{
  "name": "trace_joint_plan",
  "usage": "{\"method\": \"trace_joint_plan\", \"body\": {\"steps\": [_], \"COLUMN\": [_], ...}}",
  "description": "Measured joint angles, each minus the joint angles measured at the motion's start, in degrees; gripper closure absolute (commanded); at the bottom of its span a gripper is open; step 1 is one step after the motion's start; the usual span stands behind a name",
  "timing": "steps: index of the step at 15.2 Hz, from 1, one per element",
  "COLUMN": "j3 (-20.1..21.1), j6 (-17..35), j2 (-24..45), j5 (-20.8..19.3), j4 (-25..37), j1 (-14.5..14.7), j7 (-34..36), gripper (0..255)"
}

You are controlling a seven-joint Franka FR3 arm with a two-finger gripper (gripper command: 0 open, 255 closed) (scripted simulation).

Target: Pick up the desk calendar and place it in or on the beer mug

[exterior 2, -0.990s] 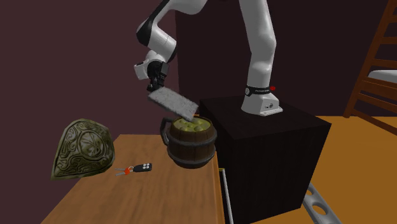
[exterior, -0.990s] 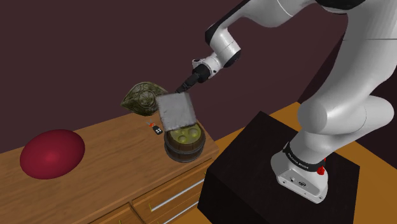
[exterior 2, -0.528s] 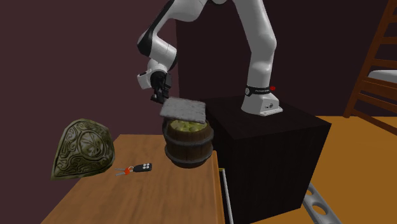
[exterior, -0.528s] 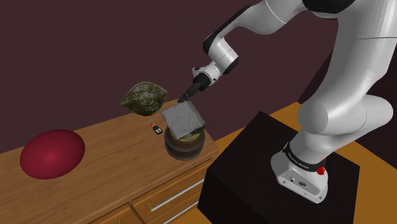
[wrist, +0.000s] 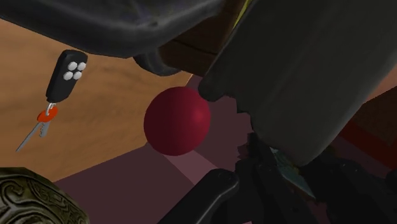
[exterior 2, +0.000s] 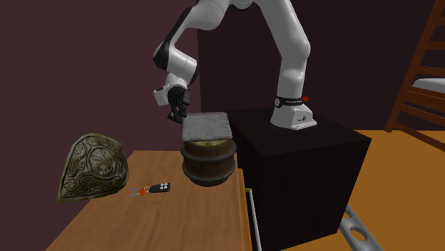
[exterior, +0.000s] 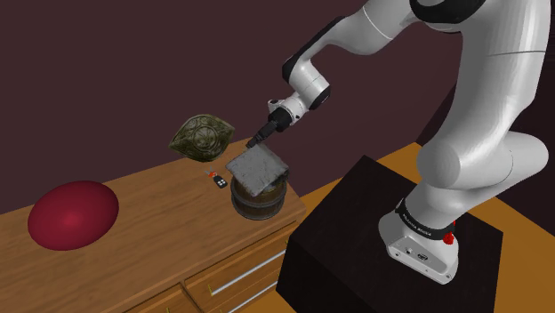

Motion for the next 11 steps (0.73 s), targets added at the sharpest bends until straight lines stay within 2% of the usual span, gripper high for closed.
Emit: {"method": "trace_joint_plan", "body": {"steps": [3,4,6,11], "j3": [-0.4,-0.6,-0.9,-1.3], "j6": [-0.2,-0.3,-0.4,-0.7], "j2": [-0.2,-0.3,0.1,0.2], "j5": [0.0,0.2,-1.5,-2.5], "j4": [0.1,-0.1,-0.1,0.0], "j1": [0.6,0.6,0.7,0.5], "j7": [0.0,-0.1,0.0,0.0], "gripper": [255,0,0,0]}}
